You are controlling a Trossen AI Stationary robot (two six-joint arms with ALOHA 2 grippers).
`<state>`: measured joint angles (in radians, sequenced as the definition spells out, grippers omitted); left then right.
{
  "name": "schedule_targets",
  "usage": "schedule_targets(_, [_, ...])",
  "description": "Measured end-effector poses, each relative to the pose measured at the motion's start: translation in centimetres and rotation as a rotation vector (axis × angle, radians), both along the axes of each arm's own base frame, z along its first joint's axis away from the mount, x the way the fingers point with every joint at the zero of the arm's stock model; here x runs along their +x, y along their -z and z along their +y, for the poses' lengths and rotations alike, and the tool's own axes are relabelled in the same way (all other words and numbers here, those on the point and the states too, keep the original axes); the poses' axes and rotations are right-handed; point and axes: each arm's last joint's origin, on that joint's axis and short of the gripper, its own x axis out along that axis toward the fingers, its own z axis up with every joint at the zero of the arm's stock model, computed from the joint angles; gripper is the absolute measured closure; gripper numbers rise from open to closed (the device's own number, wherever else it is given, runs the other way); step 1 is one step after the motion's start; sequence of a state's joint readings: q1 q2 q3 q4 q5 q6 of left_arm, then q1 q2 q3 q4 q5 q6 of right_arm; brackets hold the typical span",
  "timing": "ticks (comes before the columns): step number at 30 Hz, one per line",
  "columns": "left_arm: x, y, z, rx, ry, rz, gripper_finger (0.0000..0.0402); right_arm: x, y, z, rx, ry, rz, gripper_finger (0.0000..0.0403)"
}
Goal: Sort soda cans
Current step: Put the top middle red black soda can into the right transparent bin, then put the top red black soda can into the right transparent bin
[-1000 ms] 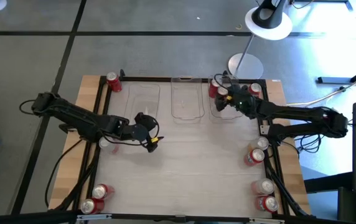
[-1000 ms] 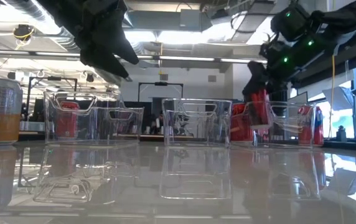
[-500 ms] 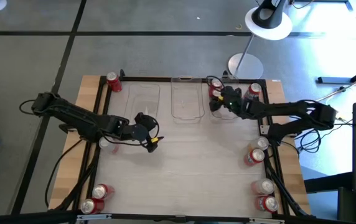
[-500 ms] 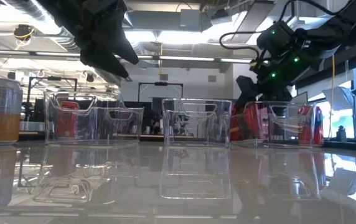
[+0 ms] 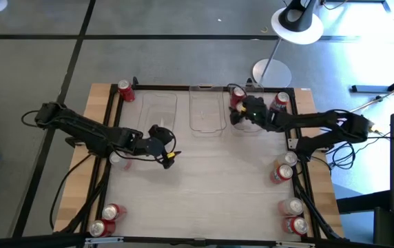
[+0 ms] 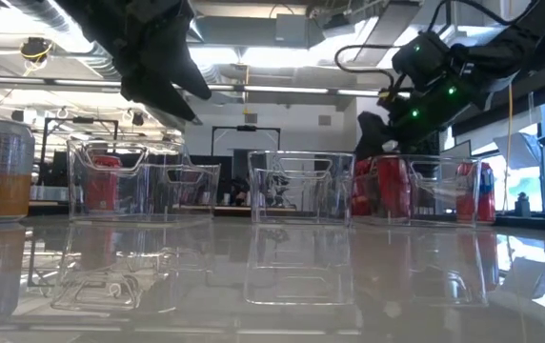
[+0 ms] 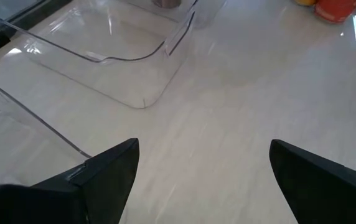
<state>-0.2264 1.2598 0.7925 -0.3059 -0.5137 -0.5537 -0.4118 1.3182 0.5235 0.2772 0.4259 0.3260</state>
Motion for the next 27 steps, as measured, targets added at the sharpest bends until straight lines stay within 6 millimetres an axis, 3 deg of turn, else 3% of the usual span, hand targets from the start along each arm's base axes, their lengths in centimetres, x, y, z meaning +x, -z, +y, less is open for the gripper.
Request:
schedule_targets(4, [0.0,0.0,0.0,-0.009,-0.001,-0.002,0.0054,-0.4,-0.9,0.2,-0.001,-0.04,-0.01,0.0065])
schedule_targets(9, [-0.7,-0.8,0.1,-0.009,0.0,0.042,0.0054,-0.5,-3.8,0.4,-0.037,-0.089,-0.02,0.0073])
schedule_targets(16, [-2.4,-4.5,1.0,-0.004,-0.03,0.081,0.0054,-0.5,-8.4,0.5,-0.107,-0.154,-0.066,0.0067])
schedule_targets(23, [-4.8,-7.9,3.0,-0.014,-0.162,0.109,0.0054,0.0,-10.3,0.5,-0.135,-0.219,-0.114,0.0066])
schedule_targets(27, [-5.5,-9.7,5.3,0.047,-0.308,0.095,0.0054,0.3,-10.7,0.5,-0.152,-0.263,-0.161,0.0066])
